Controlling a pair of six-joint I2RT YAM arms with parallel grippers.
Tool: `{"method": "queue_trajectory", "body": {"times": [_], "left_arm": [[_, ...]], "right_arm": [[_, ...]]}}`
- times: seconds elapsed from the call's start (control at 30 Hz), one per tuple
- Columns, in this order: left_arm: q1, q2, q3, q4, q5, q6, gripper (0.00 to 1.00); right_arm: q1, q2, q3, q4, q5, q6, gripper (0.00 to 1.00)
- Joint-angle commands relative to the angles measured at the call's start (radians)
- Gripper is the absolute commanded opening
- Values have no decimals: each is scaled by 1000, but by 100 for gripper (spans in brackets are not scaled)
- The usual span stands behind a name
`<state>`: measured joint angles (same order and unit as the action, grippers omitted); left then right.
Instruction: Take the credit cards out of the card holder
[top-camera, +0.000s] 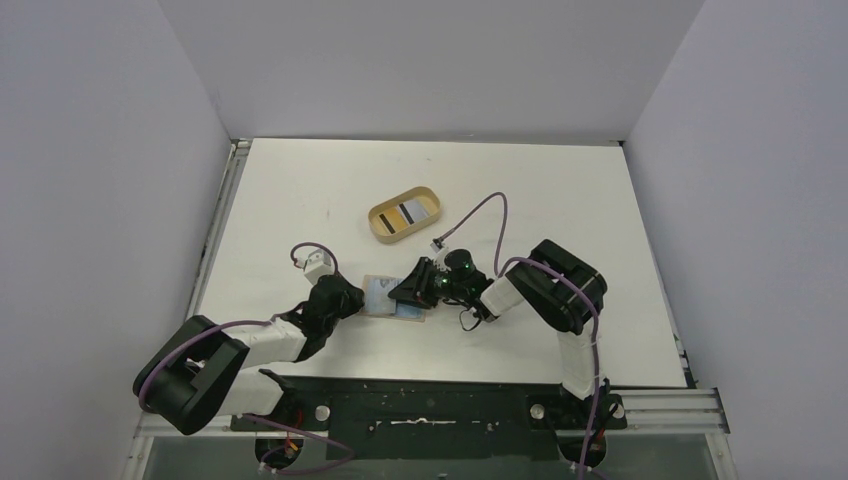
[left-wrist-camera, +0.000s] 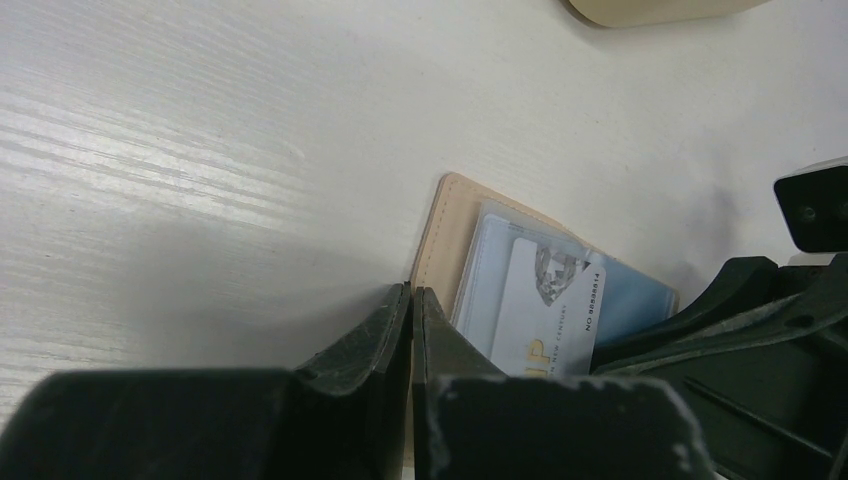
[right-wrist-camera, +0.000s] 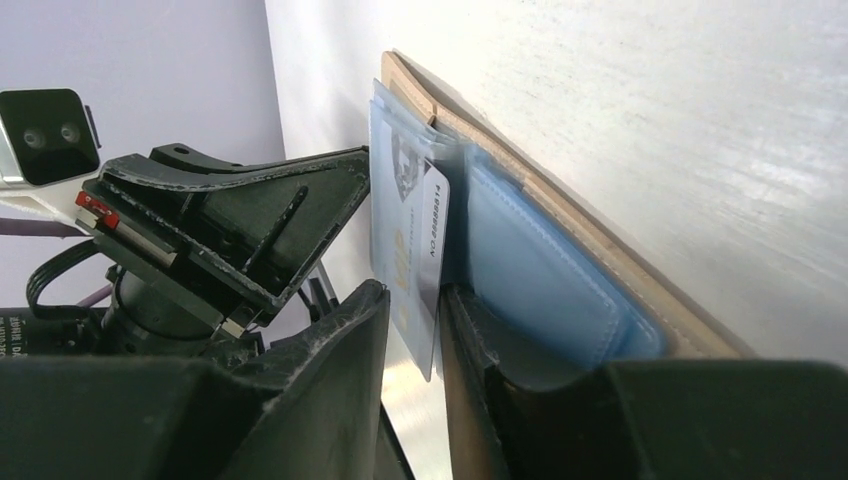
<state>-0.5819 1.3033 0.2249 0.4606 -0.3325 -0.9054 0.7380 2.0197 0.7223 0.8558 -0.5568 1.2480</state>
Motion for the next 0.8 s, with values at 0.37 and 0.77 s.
{"method": "queue_trajectory", "body": {"times": [0.37,0.77], "left_arm": [[-3,-13,-14,-39,-10,23,0],[-3,-11,-14,-39,-10,23,0]], "right_arm": [[13,2,28,-4,28,-22,0],[-38,-91,-48,-11,10,-30,0]]}}
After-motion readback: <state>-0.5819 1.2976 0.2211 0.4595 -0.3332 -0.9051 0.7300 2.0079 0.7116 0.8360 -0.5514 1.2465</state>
